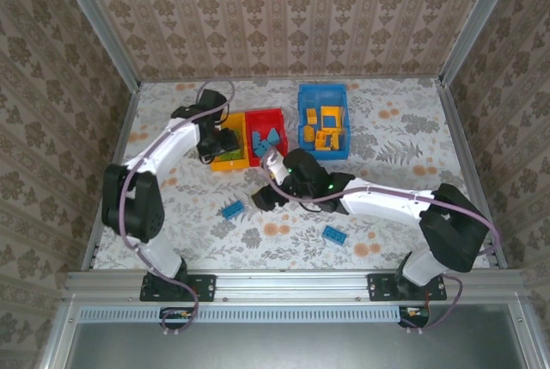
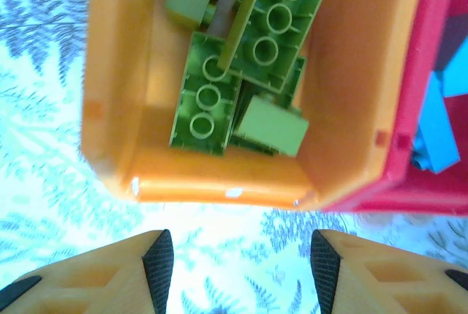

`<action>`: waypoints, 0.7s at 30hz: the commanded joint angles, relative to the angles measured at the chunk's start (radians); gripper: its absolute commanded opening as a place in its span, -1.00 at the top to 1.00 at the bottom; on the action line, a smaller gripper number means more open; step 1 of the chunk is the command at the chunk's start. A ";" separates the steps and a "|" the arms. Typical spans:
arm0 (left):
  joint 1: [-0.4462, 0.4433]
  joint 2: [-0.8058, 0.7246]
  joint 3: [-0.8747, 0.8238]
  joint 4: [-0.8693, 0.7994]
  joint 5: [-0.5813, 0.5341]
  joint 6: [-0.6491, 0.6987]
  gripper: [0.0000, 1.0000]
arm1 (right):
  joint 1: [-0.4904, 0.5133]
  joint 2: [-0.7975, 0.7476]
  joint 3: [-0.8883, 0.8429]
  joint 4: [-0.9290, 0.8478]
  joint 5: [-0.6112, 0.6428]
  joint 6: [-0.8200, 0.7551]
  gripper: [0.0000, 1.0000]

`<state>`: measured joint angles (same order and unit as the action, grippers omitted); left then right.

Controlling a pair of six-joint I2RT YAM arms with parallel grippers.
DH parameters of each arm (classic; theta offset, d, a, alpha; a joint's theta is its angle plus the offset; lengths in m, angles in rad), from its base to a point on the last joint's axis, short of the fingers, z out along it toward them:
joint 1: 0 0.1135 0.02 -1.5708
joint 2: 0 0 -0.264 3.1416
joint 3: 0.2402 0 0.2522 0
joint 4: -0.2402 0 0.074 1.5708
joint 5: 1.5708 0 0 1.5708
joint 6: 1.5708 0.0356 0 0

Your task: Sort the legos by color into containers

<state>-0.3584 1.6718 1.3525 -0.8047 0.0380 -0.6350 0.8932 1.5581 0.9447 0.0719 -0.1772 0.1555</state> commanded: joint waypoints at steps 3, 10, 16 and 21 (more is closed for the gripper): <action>0.004 -0.259 -0.158 -0.063 -0.013 -0.065 -0.15 | 0.110 0.127 0.081 -0.091 0.051 -0.191 -0.66; -0.006 -0.628 -0.378 -0.131 0.021 -0.124 -0.19 | 0.147 0.316 0.192 -0.095 0.189 -0.237 -0.74; -0.005 -0.836 -0.428 -0.237 0.025 -0.104 -0.21 | 0.160 0.459 0.298 -0.102 0.263 -0.234 -0.76; -0.004 -0.935 -0.430 -0.303 0.079 -0.053 -0.23 | 0.161 0.557 0.400 -0.131 0.329 -0.206 -0.76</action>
<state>-0.3599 0.7780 0.9360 -1.0317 0.0666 -0.7280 1.0470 2.0659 1.2781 -0.0216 0.0643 -0.0544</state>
